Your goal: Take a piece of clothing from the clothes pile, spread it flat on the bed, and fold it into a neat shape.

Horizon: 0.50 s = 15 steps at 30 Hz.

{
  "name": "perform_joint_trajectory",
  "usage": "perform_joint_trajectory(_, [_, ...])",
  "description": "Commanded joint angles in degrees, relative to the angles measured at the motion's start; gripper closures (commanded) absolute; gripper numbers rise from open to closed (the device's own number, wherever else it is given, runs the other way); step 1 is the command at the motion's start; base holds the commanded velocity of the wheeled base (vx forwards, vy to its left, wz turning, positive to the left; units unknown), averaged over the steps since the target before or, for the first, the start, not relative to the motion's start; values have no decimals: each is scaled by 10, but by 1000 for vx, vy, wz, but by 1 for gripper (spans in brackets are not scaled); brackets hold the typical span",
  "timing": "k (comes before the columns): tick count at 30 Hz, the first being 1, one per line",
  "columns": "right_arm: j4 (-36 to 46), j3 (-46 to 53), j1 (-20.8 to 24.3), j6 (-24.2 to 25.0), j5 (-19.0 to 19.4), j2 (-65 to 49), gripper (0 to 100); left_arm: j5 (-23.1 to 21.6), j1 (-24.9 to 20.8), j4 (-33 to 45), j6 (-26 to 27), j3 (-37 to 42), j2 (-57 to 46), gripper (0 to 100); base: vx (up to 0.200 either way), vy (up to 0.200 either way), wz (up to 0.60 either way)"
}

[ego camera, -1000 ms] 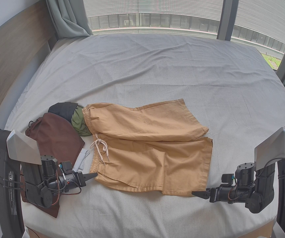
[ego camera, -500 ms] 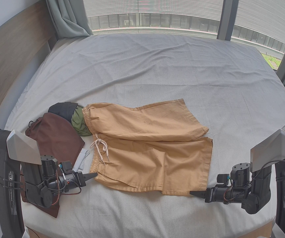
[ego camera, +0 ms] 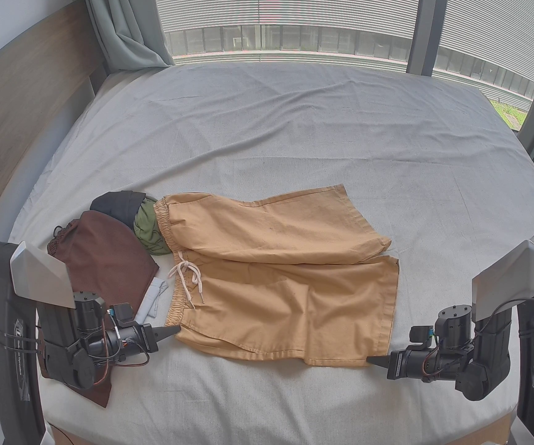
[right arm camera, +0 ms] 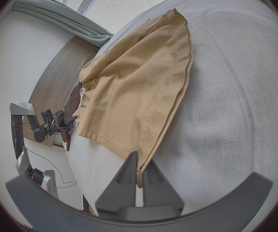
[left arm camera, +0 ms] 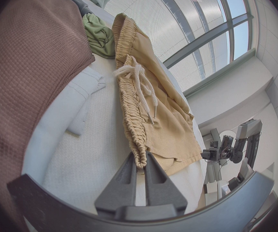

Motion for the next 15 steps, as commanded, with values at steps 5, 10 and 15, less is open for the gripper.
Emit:
perform_joint_trajectory(5, [0,26,-8,-6,-8,-7,100,-40,22,1,37,55,-37,100,0,0,0])
perform_joint_trajectory(10, [1,46,-23,-52,-5,-9,100,-78,33,1,40,103,-67,100,0,0,0])
perform_joint_trajectory(15, [1,65,-23,-66,-2,-9,100,-91,36,1,73,141,-81,100,0,0,0])
